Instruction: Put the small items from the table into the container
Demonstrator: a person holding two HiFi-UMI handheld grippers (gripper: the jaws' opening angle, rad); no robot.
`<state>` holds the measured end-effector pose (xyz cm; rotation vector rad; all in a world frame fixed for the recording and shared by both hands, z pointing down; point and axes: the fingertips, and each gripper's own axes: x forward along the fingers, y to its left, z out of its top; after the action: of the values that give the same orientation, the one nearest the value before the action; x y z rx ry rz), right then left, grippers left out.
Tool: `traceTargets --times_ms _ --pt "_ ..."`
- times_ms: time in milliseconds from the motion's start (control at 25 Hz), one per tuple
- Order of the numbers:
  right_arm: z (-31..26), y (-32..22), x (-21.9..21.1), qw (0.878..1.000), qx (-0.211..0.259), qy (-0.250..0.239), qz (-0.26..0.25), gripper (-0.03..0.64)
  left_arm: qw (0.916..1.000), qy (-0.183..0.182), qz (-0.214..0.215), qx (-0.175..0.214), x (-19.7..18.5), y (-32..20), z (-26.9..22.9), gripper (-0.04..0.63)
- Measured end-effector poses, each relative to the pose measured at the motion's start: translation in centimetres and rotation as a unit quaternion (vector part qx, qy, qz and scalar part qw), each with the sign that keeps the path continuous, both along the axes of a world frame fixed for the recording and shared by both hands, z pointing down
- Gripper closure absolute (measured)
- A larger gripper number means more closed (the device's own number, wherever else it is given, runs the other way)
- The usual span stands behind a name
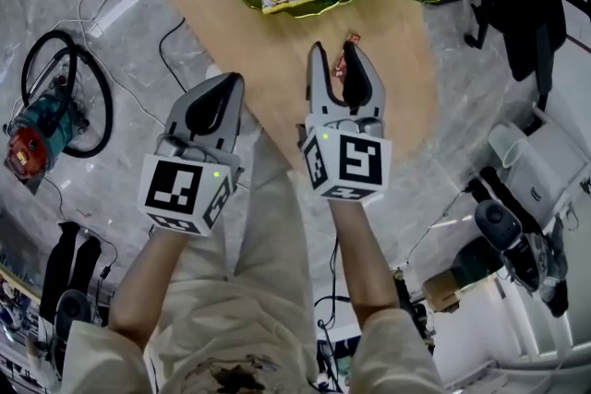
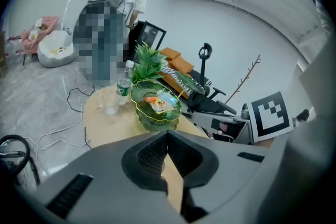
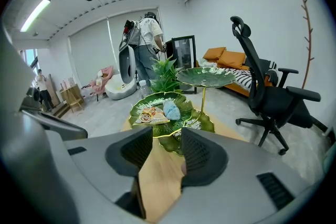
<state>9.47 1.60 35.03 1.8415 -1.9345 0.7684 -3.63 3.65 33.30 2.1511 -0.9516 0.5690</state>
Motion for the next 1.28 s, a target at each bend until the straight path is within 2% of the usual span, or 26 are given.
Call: traceTargets --times_ms 400,800,1280 --pt "2.0 4.3 3.1 1.0 -0.018 0.001 0.018 0.446 0.9998 0.001 0.02 -0.009 2.9 4.1 0.7 0.589" --pt "5.0 8.4 6.9 0.998 -0.04 -0.008 0.045 0.446 0.9989 -0.012 0.042 -0.014 6.0 7.0 2.2 0.589" --pt "9.9 11.7 7.9 0.996 -0.07 -0.019 0.046 0.446 0.998 -0.024 0.053 -0.026 7.9 10.0 4.7 0.589"
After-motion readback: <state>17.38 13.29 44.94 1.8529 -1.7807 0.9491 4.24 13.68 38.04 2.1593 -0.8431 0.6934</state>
